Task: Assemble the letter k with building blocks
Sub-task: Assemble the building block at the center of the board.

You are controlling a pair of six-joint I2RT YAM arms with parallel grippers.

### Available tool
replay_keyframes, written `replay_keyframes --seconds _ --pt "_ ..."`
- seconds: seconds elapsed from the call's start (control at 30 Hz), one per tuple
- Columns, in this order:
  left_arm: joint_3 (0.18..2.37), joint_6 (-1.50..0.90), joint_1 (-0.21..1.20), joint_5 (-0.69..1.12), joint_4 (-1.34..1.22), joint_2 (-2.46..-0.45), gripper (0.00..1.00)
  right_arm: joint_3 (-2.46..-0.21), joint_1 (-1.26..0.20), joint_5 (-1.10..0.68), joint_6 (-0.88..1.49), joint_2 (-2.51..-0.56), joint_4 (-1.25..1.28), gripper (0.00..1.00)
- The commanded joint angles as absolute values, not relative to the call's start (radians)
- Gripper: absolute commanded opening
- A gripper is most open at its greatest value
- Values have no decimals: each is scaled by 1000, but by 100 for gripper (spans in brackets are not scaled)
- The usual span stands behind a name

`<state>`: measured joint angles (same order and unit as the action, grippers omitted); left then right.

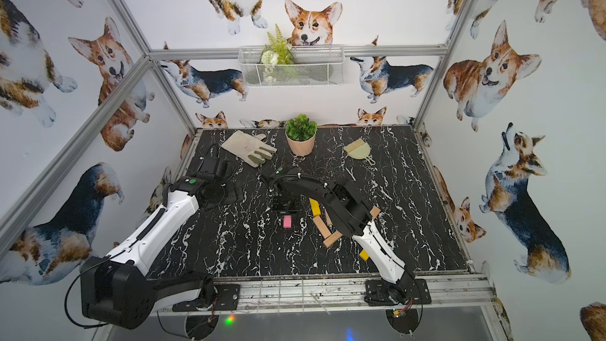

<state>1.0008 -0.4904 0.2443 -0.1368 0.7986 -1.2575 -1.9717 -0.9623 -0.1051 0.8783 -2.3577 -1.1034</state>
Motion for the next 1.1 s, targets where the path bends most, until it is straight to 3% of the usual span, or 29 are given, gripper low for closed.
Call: replay_keyframes --seconds 0.0,0.23,0.53,0.67,0.83,1.07 --pt "1005 -485 242 -143 788 -1258 97 -1969 -957 -46 875 -2373 -1058 35" --pt "1005 -485 242 -142 788 -1258 97 -1970 -957 -55 879 -2370 -1055 46" --pt "1005 -480 242 -138 784 -1257 97 -1961 -960 -49 891 -2296 -1045 48" --pt "1000 -474 250 -123 775 -1257 97 -1892 -963 1 886 -2116 -986 62" --pt "1000 -470 287 -143 776 -1249 97 -1661 -897 91 870 -1876 -890 62" --pt "1003 -470 287 -137 776 -1260 97 -1567 -789 55 593 -1889 -927 60"
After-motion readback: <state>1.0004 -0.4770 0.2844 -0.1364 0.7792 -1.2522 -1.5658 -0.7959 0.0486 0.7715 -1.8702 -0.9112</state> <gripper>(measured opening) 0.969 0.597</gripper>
